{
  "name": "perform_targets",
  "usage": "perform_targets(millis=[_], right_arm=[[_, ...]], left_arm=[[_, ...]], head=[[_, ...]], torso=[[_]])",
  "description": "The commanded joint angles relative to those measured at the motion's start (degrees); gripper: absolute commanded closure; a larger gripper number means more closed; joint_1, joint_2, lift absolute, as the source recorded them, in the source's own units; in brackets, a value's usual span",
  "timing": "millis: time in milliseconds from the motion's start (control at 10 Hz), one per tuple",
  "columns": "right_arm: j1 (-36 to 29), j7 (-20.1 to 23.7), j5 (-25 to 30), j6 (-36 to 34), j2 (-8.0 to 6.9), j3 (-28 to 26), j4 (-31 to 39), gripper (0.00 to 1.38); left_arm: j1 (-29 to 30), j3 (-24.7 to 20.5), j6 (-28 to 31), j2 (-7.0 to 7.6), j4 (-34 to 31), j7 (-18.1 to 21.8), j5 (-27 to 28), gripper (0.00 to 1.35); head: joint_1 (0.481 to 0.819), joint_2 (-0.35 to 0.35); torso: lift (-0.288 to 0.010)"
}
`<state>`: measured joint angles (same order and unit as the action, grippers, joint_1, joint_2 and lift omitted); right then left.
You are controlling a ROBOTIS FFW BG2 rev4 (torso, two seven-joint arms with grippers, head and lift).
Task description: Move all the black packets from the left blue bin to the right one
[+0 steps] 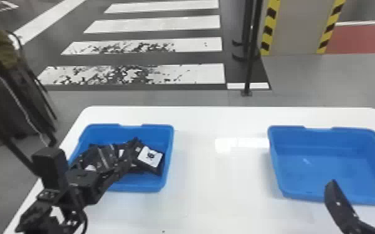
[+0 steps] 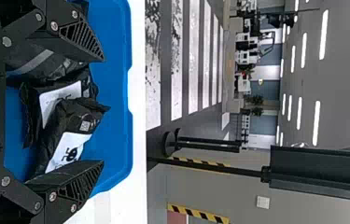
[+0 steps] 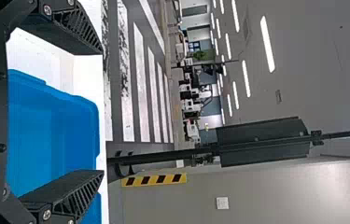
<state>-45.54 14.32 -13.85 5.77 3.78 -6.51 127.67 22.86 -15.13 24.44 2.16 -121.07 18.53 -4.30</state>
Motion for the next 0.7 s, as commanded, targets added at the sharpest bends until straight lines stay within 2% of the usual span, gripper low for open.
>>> perform_targets(millis=[0,200,300,500,600], right_arm=[[0.12,0.0,-0.09,0.0,0.0,0.0,-0.06,0.12],[0.26,0.0,-0.2,0.0,0.0,0.0,-0.2,0.12],[0.4,0.09,-0.32,0.0,0.0,0.0,-0.34,0.12],[0.54,0.09,-0.43,0.0,0.09,0.0,-0.62,0.12],[0.54,0.09,-0.77,0.0,0.09,0.0,-0.76,0.12]], left_arm=[[-5.14,1.08,3.12,0.83,4.28,-0.16,0.64,0.28],[-11.61,3.59,8.61,2.68,9.62,0.01,0.64,0.28],[-14.14,4.39,9.31,3.21,12.72,0.45,0.07,0.28],[-17.8,6.11,13.39,4.08,16.37,1.77,0.98,0.28],[-17.8,6.22,14.37,4.0,16.37,1.68,1.32,0.28]], head=[[0.695,0.103],[0.695,0.092],[0.695,0.081],[0.695,0.064],[0.695,0.056]], torso=[[-0.14],[-0.14],[-0.14],[-0.14],[-0.14]])
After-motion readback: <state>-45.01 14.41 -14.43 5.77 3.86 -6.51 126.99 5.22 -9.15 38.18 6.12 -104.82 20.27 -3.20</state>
